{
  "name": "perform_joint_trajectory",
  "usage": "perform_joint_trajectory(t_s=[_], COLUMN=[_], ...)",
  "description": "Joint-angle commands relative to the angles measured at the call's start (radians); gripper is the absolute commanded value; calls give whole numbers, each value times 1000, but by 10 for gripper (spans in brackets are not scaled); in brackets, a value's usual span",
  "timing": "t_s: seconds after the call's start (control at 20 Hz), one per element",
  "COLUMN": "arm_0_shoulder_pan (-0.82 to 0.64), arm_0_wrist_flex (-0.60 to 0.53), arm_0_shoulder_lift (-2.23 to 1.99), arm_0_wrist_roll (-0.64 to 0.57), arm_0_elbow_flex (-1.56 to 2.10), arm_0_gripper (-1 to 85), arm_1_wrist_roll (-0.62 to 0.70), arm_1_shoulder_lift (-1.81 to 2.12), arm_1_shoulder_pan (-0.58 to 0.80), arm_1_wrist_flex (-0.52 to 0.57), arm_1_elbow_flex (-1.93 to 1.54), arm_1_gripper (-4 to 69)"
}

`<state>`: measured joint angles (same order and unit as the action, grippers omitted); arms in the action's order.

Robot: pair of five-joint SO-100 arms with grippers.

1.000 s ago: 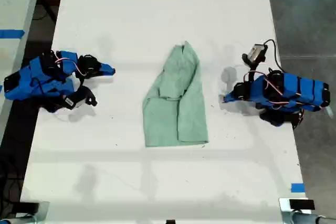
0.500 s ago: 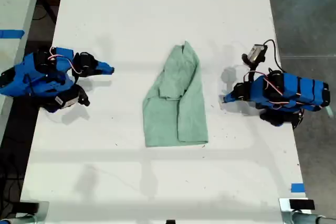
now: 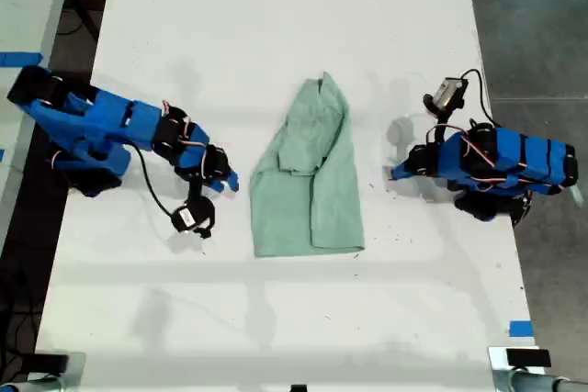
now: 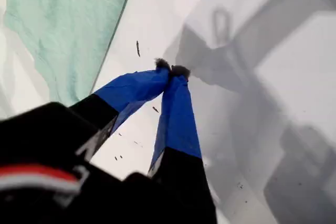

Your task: Fold t shirt

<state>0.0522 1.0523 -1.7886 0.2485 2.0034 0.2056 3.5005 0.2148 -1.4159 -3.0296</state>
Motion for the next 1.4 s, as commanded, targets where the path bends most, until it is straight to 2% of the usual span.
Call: perform_joint_trajectory(t_s=[0.0, 0.15, 0.25, 0.3, 0.35, 0.4, 0.7, 0.9, 1.05, 1.2, 1.35], arm_0_shoulder_pan=[63, 80, 80, 78, 77, 77, 74, 74, 81, 101, 92], arm_0_wrist_flex=[81, 206, 230, 230, 236, 241, 291, 396, 430, 408, 308], arm_0_shoulder_lift=[397, 615, 690, 706, 713, 718, 666, 586, 492, 426, 414], arm_0_wrist_roll=[14, 21, 12, 5, 8, 12, -2, -31, -55, -114, -207], arm_0_elbow_flex=[-492, -788, -865, -871, -871, -871, -879, -939, -946, -983, -1023], arm_0_gripper=[211, 212, 207, 177, 51, 0, 0, 0, 0, 0, 0], arm_1_wrist_roll=[-3, -3, -2, -2, 0, 0, 0, 0, 0, 2, 2], arm_1_shoulder_lift=[12, 12, 12, 12, 12, 12, 12, 12, 12, 12, 12], arm_1_shoulder_pan=[-3, -5, -5, -5, -5, -5, -5, -5, -5, -5, -5], arm_1_wrist_flex=[0, 0, 0, 0, 0, 0, 0, 0, 0, 0, 0], arm_1_elbow_flex=[-29, -29, -29, -29, -29, -29, -29, -29, -29, -29, -29], arm_1_gripper=[9, 9, 9, 9, 9, 9, 9, 9, 9, 9, 9])
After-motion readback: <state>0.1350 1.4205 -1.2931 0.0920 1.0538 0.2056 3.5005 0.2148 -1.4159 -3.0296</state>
